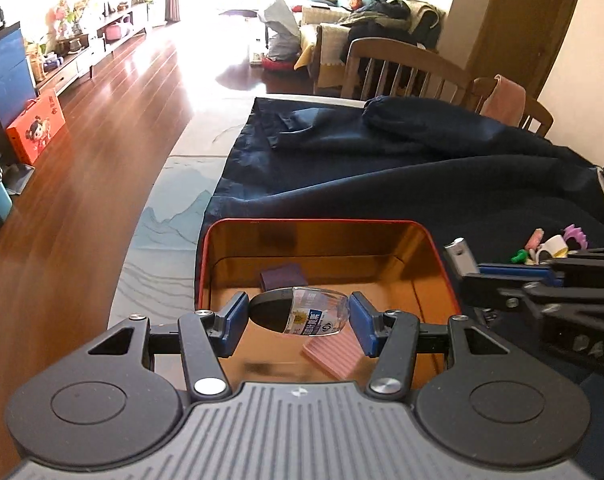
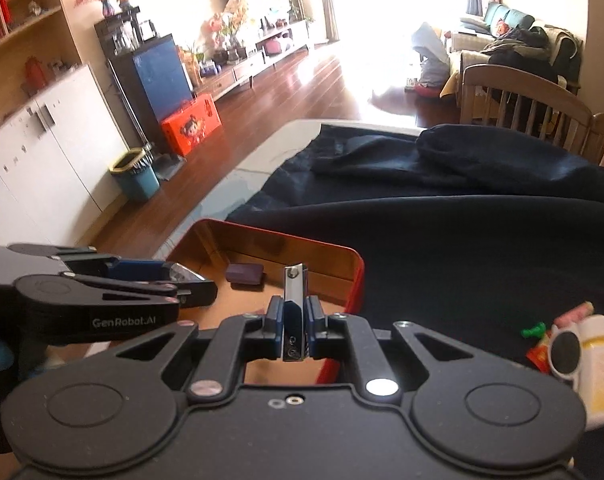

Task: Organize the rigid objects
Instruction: 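Carry the glass bottle and nail clipper over the tin box, then open both grippers to release the bottle and clipper into the tin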

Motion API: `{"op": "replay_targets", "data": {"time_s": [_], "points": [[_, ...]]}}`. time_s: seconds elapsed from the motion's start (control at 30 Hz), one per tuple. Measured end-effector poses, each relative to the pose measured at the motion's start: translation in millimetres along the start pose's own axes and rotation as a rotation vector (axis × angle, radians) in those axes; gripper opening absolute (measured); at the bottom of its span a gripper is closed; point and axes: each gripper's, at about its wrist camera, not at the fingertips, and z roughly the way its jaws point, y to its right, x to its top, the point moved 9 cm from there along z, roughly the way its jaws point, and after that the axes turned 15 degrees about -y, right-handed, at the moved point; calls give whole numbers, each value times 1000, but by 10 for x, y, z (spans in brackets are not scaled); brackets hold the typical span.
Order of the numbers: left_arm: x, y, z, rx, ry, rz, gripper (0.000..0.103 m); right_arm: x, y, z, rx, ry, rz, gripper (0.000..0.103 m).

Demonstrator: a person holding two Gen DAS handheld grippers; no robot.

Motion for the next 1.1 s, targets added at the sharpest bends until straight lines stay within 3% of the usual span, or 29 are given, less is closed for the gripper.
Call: {"op": "replay_targets", "data": {"time_s": [0.43,0.93,1.1], "points": [[229,-102,462,24,-79,35,54,80,-129,578,-81,-83,-93,10],[292,-90,609,39,-85,66,54,58,-134,814,-93,-133,-96,11],[288,-67,616,62,-83,85,54,75,-144,823,-77,-140,-98,19]]}}
